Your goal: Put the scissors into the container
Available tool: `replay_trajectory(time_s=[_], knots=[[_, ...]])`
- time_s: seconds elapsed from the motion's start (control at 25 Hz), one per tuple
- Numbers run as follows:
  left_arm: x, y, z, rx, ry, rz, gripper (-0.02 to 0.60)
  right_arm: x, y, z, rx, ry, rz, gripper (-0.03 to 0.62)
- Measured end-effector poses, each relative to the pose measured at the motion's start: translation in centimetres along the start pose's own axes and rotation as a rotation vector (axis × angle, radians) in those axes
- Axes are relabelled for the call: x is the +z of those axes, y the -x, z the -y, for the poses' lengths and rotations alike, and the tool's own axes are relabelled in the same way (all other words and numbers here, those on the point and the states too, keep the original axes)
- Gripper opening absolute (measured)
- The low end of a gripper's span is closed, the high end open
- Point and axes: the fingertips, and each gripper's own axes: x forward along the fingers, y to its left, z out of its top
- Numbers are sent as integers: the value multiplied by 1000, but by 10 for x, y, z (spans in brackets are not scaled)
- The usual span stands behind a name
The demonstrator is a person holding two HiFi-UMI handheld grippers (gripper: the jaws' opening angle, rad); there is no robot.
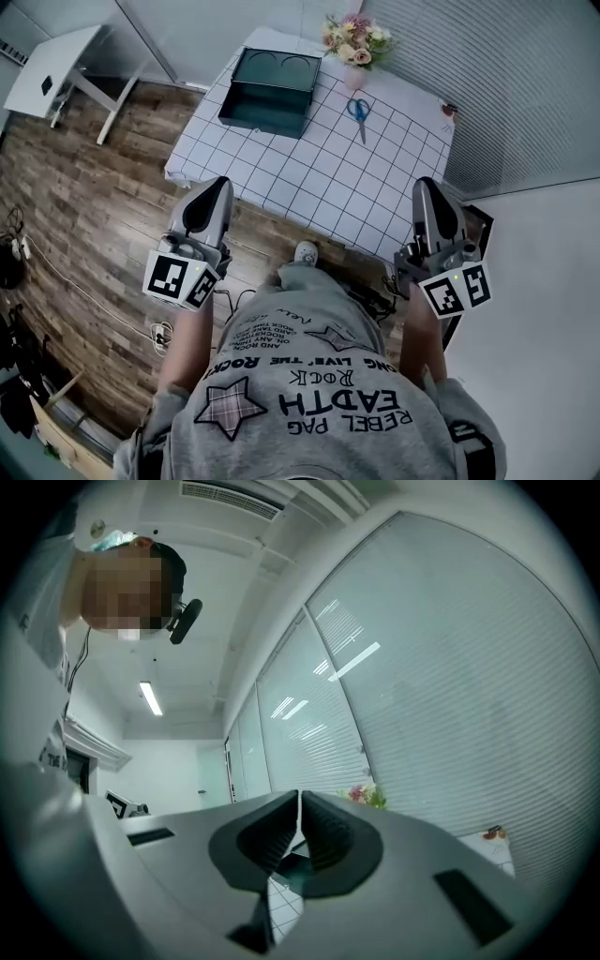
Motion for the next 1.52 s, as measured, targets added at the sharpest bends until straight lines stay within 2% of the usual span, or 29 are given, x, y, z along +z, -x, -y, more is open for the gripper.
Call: replay_trajectory(time_s=[0.4, 0.72, 1.04, 1.36, 1.52], knots=[[1, -44, -1, 51, -6, 0, 9, 6, -26, 50, 35, -13, 7, 18], [4, -71, -12, 49, -11, -11, 9, 0, -51, 71, 39, -45, -3, 18], [9, -117, -44, -35, -12, -17, 9, 2, -87, 82, -19, -27, 2, 18], [21, -160, -101, -155, -22, -33, 9, -7, -138, 78, -124, -25, 7, 18], [23, -173, -134, -192, -19, -41, 9, -18, -168, 69, -164, -20, -12, 18]])
